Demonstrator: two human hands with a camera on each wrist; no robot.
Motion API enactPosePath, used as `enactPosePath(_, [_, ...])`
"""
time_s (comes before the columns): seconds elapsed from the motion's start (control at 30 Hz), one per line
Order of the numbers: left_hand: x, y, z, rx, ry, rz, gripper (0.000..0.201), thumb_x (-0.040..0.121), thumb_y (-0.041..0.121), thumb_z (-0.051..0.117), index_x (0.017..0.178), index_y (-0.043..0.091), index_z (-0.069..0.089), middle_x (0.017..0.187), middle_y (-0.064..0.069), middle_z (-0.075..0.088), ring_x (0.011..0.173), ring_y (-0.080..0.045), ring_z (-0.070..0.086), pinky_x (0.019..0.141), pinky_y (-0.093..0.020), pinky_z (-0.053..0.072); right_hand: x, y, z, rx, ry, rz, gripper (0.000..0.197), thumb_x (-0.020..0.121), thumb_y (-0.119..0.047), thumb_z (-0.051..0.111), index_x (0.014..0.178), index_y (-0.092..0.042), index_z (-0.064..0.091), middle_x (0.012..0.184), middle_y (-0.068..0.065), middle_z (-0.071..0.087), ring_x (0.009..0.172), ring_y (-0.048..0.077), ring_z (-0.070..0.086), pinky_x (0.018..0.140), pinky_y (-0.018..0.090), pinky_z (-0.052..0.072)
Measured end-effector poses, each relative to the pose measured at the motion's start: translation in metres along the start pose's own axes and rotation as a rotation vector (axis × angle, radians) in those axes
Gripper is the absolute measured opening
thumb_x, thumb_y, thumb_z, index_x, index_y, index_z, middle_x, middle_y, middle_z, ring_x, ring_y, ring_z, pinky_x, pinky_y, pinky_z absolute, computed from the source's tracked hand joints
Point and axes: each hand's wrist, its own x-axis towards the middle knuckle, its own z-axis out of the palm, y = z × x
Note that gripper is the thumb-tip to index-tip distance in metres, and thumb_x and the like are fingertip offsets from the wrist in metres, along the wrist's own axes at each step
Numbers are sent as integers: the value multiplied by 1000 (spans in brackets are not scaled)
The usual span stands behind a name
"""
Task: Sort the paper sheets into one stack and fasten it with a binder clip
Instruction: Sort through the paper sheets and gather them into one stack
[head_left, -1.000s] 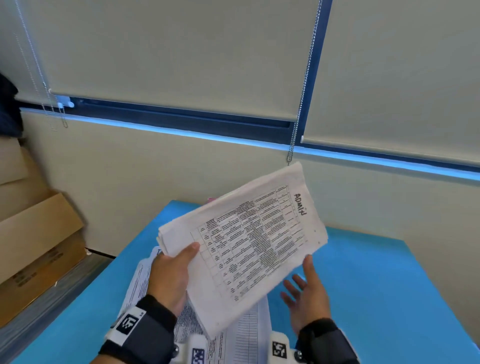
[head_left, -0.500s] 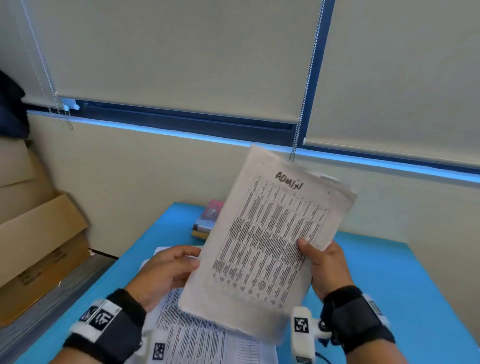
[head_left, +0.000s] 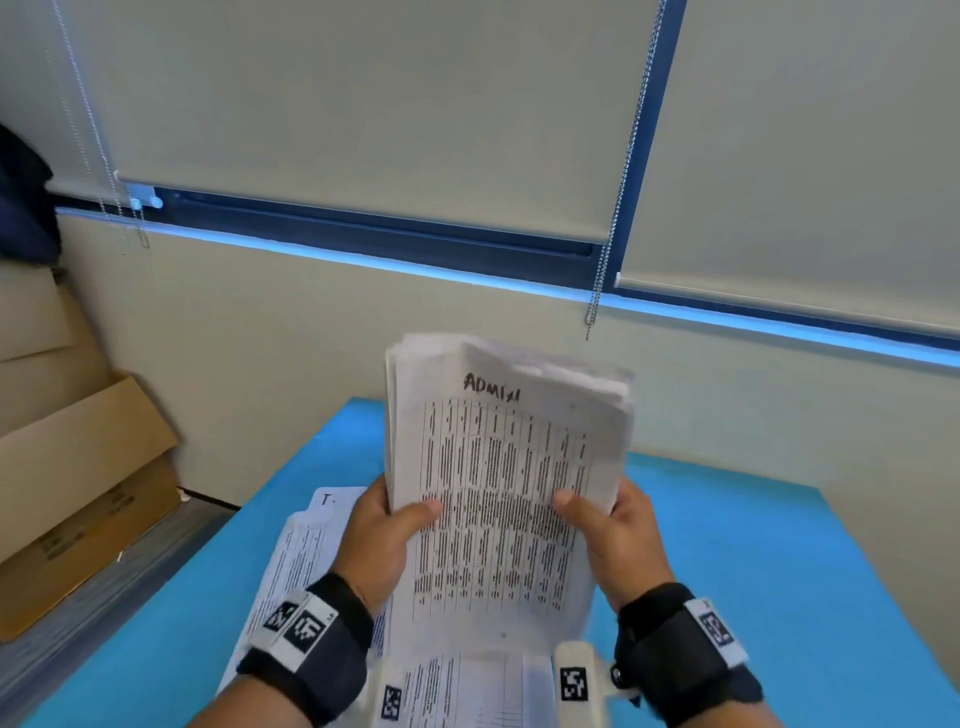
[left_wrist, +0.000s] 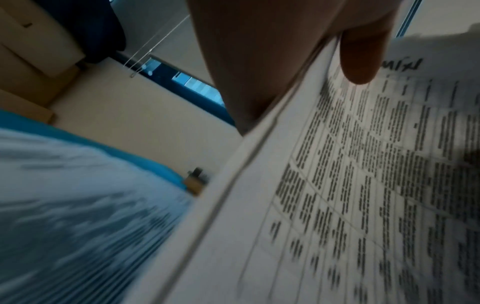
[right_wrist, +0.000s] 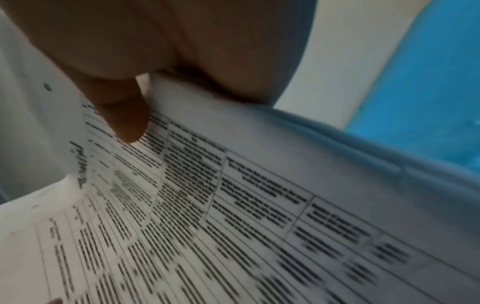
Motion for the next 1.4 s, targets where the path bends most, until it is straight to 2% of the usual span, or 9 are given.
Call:
enactPosePath(0.23, [3,-25,-1,138,10,-55,18,96,17,59,108,26,68,99,10,74,95,-8,68,74,-19,49,-9,25,-3,-198,-53,155,14,92,-19,64,104,-23,71,98,-2,76,93,18,71,84,39,56])
enactPosePath(0.33, [8,-20,5,181,-25,-21,16,95,17,60,106,23,69,96,9,76,91,-8,70,72,-18,50,-2,15,-13,-181,-17,198,12,93,-16,62,97,-17,74,90,3,78,85,22,74,75,36,58])
enactPosePath(0.43, [12,-24,0,166,-67,-59,12,93,12,62,99,19,69,87,2,76,82,-14,70,69,-21,52,4,15,-38,-115,110,247,13,93,-9,61,91,-10,74,81,7,77,71,23,73,67,33,55])
enactPosePath(0.57, [11,-50,-27,603,-261,-210,11,89,28,68,100,26,66,104,6,69,94,-10,65,79,-22,51,6,49,-90,-85,378,432,7,90,-10,63,86,-9,69,84,15,75,76,32,70,81,48,56])
enactPosePath(0.7, [5,-64,-44,913,-467,-315,27,84,38,71,107,30,61,110,11,62,99,-6,62,87,-20,52,1,99,-135,-111,568,636,19,85,-16,67,100,-5,64,95,19,70,86,38,69,88,60,53])
enactPosePath(0.83, [22,-62,-42,1077,-443,-235,45,84,32,72,127,28,55,129,7,56,112,-8,56,96,-21,46,-2,151,-170,-148,613,794,42,71,-22,77,103,3,64,97,23,69,85,39,70,84,61,54])
enactPosePath(1.0, [69,-51,-27,1444,-415,-75,80,89,33,65,154,26,19,161,3,24,143,-22,30,117,-40,28,4,161,-175,-173,602,873,34,76,-20,75,97,3,63,97,24,71,80,40,71,83,60,55])
enactPosePath(1.2, [109,-56,-22,1689,-480,-146,104,81,42,72,156,26,1,158,0,30,145,-29,25,117,-48,24,0,114,-147,-210,610,871,31,84,-14,71,102,7,58,95,24,65,86,39,67,87,54,54])
enactPosePath(1.4, [123,-68,-29,1782,-394,-60,99,75,50,75,153,29,17,148,-4,39,138,-28,34,109,-46,34,0,120,-148,-197,616,870,21,84,-15,71,86,2,59,89,23,68,82,40,69,87,58,54])
